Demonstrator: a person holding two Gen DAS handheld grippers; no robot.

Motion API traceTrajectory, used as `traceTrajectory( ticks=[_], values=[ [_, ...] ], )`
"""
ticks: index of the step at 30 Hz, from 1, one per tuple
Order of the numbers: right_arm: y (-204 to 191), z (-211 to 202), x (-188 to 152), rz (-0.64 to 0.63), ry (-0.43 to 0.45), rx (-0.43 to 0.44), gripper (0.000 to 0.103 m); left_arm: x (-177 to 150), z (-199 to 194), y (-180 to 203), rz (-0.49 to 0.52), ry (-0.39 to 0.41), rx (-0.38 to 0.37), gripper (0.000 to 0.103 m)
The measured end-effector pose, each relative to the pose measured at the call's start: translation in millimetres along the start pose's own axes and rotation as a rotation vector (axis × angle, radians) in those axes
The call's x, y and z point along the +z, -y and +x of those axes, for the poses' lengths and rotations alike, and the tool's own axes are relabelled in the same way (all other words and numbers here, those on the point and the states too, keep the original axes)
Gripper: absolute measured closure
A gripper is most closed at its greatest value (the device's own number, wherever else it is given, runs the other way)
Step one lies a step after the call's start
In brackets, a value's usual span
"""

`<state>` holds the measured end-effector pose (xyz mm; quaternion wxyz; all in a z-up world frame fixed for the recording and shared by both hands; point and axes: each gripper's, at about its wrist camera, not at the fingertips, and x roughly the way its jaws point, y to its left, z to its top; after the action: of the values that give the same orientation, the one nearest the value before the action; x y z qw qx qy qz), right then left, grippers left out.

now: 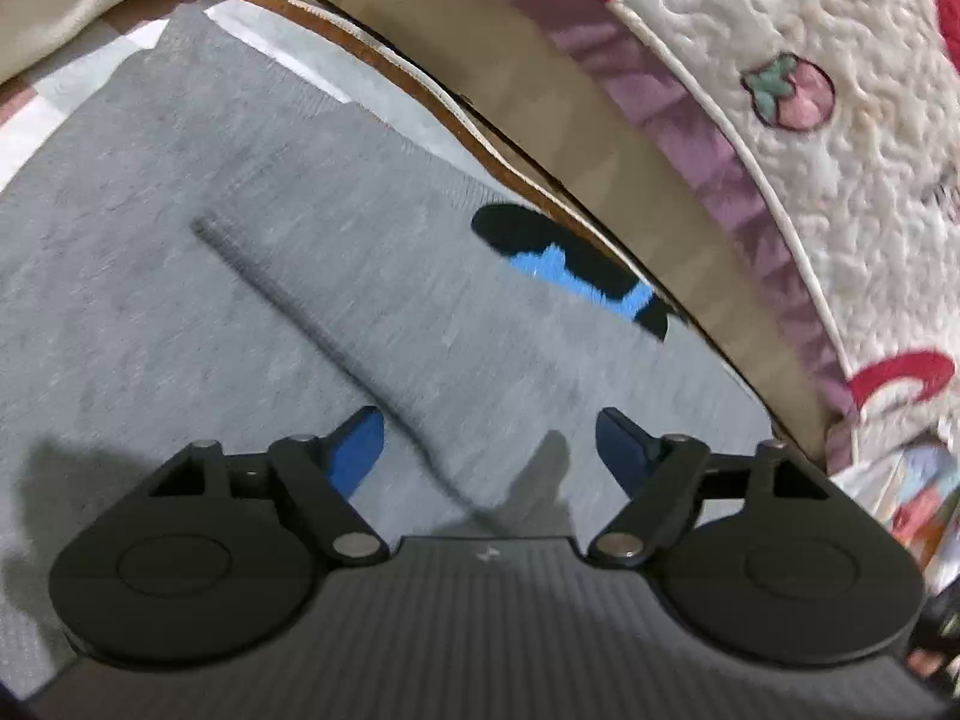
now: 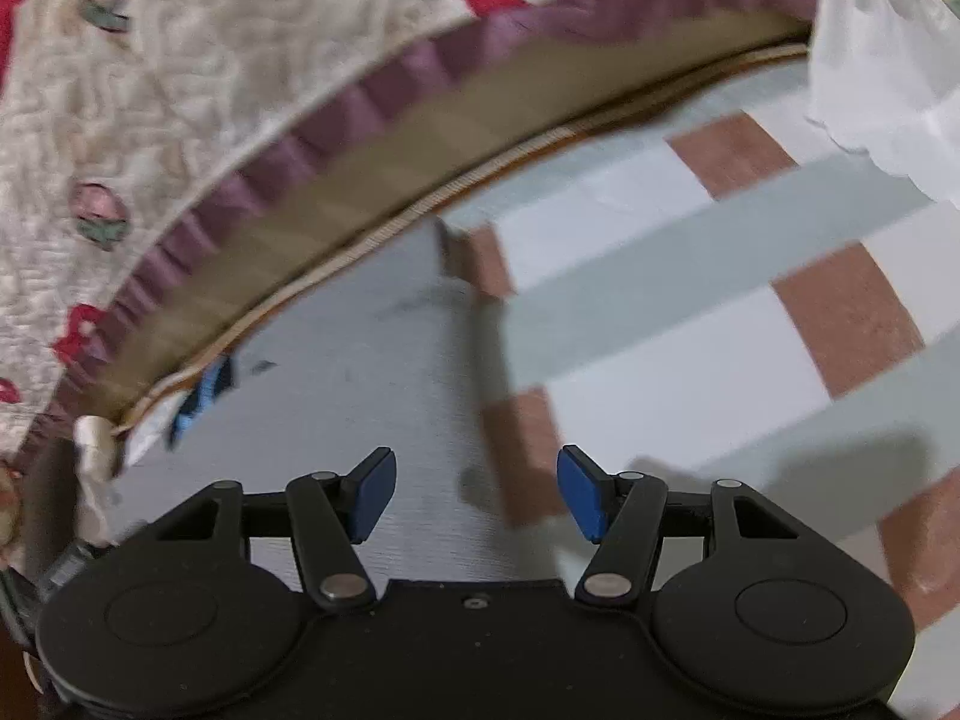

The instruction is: Fold clothes

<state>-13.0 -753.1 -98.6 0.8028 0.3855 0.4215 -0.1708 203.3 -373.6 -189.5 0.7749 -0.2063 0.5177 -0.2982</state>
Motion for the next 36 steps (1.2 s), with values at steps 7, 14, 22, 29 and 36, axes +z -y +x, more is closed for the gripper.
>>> traceTrajectory(
  ticks=[7, 14, 22, 29, 36],
  values=[
    [24, -6, -9, 0.129, 0.032, 0.059, 0.038, 10, -7, 20, 0.119, 0.007, 0.148, 0.098],
    [9, 5, -7, 0.048, -0.001, 0.050, 0.038, -30, -52, 48, 0.404, 0.039, 0.242, 0.092],
    [-10, 24, 0, -0.061, -0.058, 0.105, 0.038, -55, -55, 58, 0.611, 0.061, 0.271, 0.049],
    [-43, 66, 18, -0.289, -0.040, -0.024, 0.037, -56, -53, 61, 0.634, 0.073, 0.217, 0.049],
    [-39, 79, 19, -0.379, 0.082, 0.046, 0.083, -66, -43, 63, 0.669, 0.051, 0.210, 0.049]
  ],
)
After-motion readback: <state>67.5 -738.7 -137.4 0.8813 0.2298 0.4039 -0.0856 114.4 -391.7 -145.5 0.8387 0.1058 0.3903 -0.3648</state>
